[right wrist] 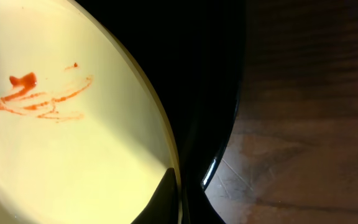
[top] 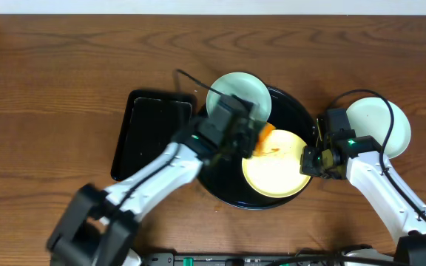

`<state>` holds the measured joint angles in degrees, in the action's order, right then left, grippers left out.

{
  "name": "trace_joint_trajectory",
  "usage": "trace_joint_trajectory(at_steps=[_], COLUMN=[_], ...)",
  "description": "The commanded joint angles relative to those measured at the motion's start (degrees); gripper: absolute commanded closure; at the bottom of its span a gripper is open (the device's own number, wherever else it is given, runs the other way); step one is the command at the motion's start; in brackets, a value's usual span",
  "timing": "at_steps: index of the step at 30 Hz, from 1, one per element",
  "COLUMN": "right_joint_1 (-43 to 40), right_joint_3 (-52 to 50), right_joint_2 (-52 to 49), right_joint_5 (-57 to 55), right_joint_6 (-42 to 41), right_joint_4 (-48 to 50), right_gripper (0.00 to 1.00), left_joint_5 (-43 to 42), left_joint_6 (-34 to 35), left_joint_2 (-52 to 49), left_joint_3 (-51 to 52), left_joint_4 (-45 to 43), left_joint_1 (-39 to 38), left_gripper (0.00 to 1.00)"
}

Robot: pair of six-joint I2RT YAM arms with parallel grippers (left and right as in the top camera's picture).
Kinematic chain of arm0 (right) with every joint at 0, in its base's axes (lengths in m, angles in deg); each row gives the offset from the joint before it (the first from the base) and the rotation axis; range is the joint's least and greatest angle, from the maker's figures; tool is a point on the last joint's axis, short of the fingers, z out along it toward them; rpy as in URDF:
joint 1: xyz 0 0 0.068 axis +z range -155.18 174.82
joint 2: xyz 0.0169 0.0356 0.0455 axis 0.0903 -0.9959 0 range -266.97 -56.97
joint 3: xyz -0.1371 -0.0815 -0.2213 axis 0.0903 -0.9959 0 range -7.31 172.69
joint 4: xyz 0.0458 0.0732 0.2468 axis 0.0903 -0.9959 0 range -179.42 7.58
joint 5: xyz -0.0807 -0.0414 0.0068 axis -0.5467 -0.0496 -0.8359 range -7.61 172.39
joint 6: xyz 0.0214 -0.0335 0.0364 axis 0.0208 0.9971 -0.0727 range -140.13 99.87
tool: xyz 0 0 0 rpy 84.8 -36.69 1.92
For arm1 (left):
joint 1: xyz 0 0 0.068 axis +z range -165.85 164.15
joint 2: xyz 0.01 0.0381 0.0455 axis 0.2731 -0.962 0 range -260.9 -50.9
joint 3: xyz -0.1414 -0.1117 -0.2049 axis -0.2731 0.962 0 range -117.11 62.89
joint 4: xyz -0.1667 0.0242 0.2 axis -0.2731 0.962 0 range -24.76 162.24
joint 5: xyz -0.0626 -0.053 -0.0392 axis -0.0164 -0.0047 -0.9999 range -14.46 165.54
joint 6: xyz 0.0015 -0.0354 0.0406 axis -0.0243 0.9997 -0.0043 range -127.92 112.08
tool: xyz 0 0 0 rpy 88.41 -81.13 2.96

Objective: Clean dirty plates on tray and stack at the side
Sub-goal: 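Carry the sponge with the left gripper onto the yellow plate, then scrub the sauce on the yellow plate with the held sponge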

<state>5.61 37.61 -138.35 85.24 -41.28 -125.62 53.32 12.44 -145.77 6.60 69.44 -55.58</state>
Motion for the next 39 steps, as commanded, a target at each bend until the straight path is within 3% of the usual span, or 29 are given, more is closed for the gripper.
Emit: trace_joint_trajectory(at_steps=[1,8,17,21,31,39], right_joint_1=[0.8,0.9,0.9,0.9,0.9,0.9], right_joint_3=[-0.1,-0.1,-0.1,-0.1,-0.1,-0.1], right_joint_2=[0.4,0.4,0.4,0.4,0.4,0.4], right_joint_5=[0.6,0.6,0.6,0.6,0.6,0.6], right_joint_6=[1.0,1.0,1.0,1.0,1.0,1.0], right_joint_4=[-0.3,-1.0,-1.4,-1.4,-1.7,-1.7], right_gripper=[0.99,0.99,0.99,0.99,0.99,0.99], left_joint_5=[-0.8,-0.7,-0.7,-0.7,-0.7,-5.2], left_joint_6=[4.3,7.7,17.0,20.2,20.7,24.6], left_joint_2=[-3.6,-7.7,-11.2,-12.5,-12.9,-13.0], left_joint_3=[-1.4,-1.4,-1.4,-1.4,-1.4,-1.3], left_joint_4=[-3.5,-12.3,-19.7,-20.2,-18.1,-16.9], left_joint_1=[-3.0,-7.6,-9.0,-9.0,-9.0,-9.3], left_gripper=[0.93,0.92,0.93,0.93,0.93,0.93])
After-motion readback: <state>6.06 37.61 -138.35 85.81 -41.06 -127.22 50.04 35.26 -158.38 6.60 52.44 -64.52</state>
